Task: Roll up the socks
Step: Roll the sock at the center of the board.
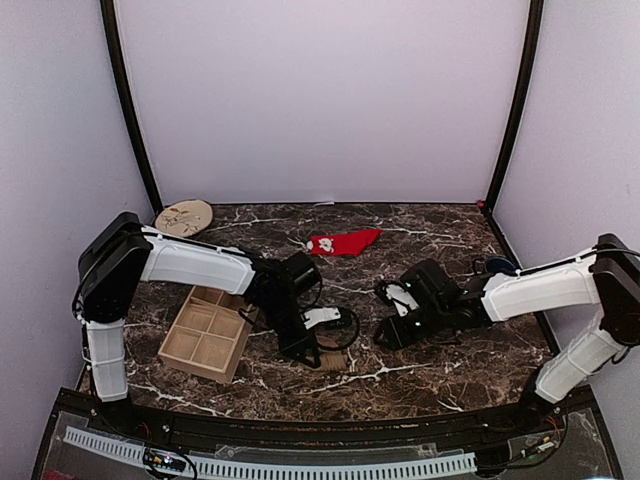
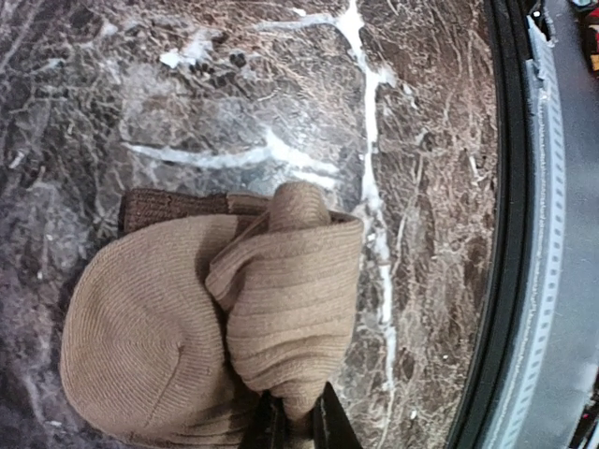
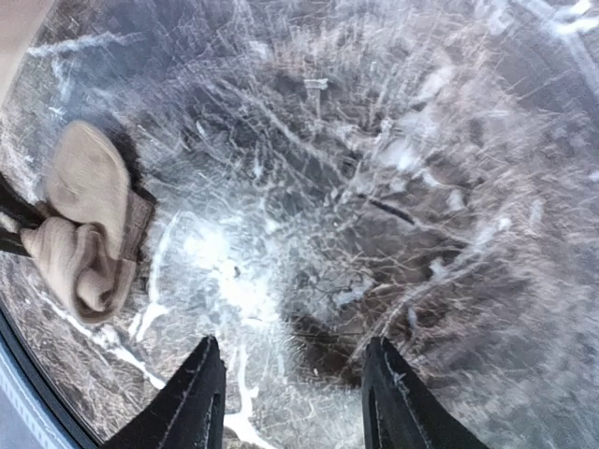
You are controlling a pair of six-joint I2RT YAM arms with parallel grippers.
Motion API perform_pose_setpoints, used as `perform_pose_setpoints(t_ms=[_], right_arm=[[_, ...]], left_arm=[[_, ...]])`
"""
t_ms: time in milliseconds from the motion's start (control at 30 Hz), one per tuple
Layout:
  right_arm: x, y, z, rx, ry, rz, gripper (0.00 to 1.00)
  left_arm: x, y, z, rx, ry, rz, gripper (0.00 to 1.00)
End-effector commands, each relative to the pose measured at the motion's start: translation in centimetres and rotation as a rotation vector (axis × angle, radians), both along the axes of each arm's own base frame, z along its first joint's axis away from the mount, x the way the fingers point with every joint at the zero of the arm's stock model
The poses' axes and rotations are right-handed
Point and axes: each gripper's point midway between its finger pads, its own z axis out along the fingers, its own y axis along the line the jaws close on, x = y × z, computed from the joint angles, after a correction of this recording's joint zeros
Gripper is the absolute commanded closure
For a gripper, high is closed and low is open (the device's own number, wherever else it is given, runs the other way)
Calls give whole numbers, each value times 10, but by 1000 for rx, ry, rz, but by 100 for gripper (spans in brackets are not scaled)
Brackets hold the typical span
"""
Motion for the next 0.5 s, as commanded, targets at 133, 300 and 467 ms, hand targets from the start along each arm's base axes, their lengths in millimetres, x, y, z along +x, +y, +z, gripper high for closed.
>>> perform_pose_setpoints(t_ms=[133,300,467], right_arm=[[-14,22,37,45,-240,98,53],[-41,41,47,10,-373,223,53],[-65,59,52,-18,-477,340,52]], left_arm=[[-20,18,1,29,245,19,95],[-19,20,2,4,326,32,96],[-15,17,4,-24,361,40,96]])
